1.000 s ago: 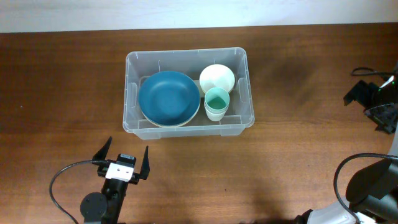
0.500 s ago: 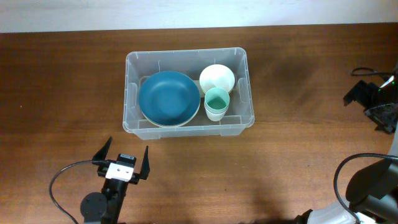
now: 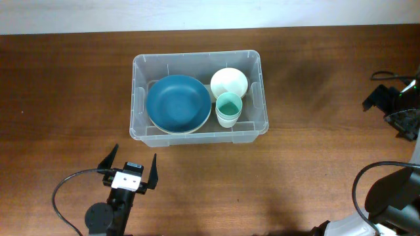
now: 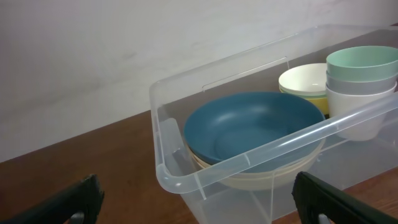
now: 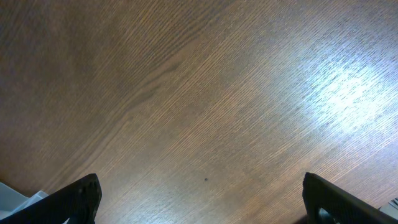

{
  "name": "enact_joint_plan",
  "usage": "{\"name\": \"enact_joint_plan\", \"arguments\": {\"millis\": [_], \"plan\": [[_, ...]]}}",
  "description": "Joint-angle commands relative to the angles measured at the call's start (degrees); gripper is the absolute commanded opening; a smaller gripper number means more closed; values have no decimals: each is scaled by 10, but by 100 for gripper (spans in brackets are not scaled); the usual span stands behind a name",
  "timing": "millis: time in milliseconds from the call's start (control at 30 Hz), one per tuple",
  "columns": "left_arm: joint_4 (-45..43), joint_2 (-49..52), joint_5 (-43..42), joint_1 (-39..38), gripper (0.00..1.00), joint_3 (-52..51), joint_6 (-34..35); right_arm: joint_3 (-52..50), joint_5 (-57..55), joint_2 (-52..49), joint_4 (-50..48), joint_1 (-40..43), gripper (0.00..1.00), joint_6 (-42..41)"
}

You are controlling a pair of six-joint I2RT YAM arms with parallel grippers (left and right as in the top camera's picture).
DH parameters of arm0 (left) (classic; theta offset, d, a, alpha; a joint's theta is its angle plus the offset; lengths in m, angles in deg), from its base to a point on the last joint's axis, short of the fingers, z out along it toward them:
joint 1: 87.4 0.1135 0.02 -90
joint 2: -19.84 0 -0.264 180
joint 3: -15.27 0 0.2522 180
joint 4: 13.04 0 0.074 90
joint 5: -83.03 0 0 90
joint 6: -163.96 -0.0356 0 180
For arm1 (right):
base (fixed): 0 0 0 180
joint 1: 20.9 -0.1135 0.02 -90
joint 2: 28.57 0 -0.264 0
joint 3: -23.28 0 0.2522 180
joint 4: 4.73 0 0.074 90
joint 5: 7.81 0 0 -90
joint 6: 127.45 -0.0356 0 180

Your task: Pack container

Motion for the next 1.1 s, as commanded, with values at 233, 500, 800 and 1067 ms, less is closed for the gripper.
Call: {"name": "enact_joint_plan", "arguments": {"millis": [233, 500, 800, 1067], "plan": [[5, -4, 4, 3, 99, -1, -7, -3, -3, 111, 0, -19, 99, -5], [5, -4, 4, 3, 99, -1, -7, -136, -14, 364, -23, -179, 99, -5], [5, -4, 4, 3, 99, -1, -7, -451, 15, 687, -287, -278, 99, 17], [5, -4, 4, 3, 99, -1, -7, -712, 91, 918, -553, -287, 99, 121]]}}
